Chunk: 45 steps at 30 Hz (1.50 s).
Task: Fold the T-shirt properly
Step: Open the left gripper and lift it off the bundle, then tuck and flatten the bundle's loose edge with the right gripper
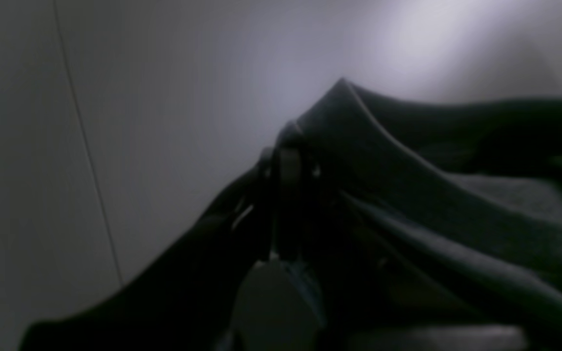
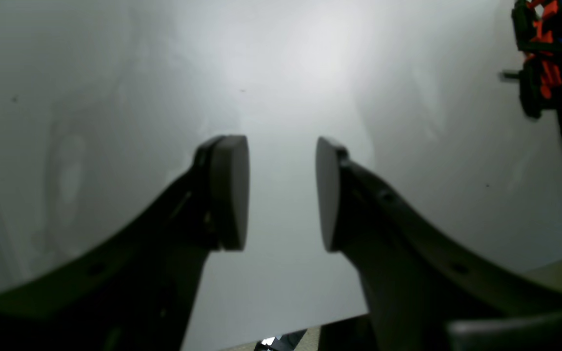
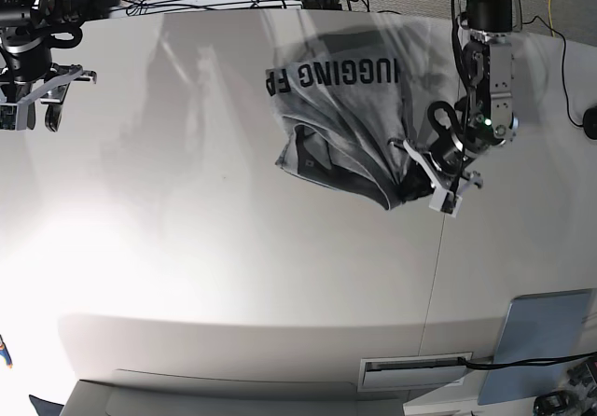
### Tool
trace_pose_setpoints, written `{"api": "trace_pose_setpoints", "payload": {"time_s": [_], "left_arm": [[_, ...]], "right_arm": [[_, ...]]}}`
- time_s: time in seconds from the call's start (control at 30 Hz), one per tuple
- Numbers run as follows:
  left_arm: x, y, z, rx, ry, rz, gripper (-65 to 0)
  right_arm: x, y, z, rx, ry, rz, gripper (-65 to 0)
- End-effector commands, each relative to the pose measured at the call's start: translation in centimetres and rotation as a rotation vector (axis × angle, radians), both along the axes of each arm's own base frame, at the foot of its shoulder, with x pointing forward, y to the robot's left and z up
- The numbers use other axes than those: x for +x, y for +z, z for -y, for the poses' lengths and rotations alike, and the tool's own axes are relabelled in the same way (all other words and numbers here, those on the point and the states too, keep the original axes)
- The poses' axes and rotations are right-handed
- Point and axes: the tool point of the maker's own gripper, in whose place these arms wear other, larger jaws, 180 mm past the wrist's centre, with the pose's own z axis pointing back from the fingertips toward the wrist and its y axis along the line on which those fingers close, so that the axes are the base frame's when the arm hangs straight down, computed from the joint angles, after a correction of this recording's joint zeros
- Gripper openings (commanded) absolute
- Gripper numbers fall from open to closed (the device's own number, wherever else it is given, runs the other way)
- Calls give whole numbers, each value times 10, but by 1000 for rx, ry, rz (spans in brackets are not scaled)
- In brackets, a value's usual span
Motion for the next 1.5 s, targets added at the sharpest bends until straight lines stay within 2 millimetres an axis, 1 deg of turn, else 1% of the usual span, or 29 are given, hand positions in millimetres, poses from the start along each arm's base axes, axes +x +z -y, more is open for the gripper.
{"api": "trace_pose_setpoints", "payload": {"time_s": [0.0,0.03,0.17,0.2,0.23,0.33,0.4,0.43,0.5,0.57,0.7,0.77,0.83,0.97,1.03,1.13,1.3,1.47], "left_arm": [[14,20,-3,-14,6,66,-650],[16,22,-3,-14,6,71,-650],[17,25,-5,-26,8,74,-367],[17,25,-5,-33,8,68,-326],[16,25,-6,-35,6,60,-314],[12,25,-4,-41,-35,51,-315],[12,28,-8,-52,-31,52,-315],[12,30,-10,-53,-30,56,-318],[13,35,-14,-64,-29,62,-345],[11,40,-18,-73,-32,62,-370],[1,48,-32,-63,-38,70,-371],[-8,44,-43,-39,-24,51,-371],[-17,37,-59,-22,17,26,-371],[-40,27,-89,-51,112,-12,-371],[-54,24,-101,-71,132,-21,-371],[-72,20,-118,-69,163,-36,-371],[-96,12,-142,-49,229,-71,-371],[-110,6,-153,-36,262,-98,-371]], "right_arm": [[3,11,0,-21,11,36,-420],[3,11,0,-20,11,37,-420],[7,11,-13,27,63,55,-419],[8,11,-15,29,79,56,-419],[9,11,-17,35,88,59,-419],[10,12,-21,54,103,70,-419],[12,14,-27,83,122,86,-419],[14,14,-31,97,136,92,-419],[18,11,-44,123,178,90,-419],[23,4,-63,155,235,77,-419],[35,-8,-111,182,393,53,-419],[40,-13,-132,176,452,46,-419],[45,-15,-150,164,506,44,-419],[58,-10,-186,175,612,79,-419],[67,-28,-196,212,637,39,-419],[84,-47,-208,238,668,2,-420],[109,-65,-224,257,712,-42,-420],[122,-82,-245,273,771,-109,-420]]}}
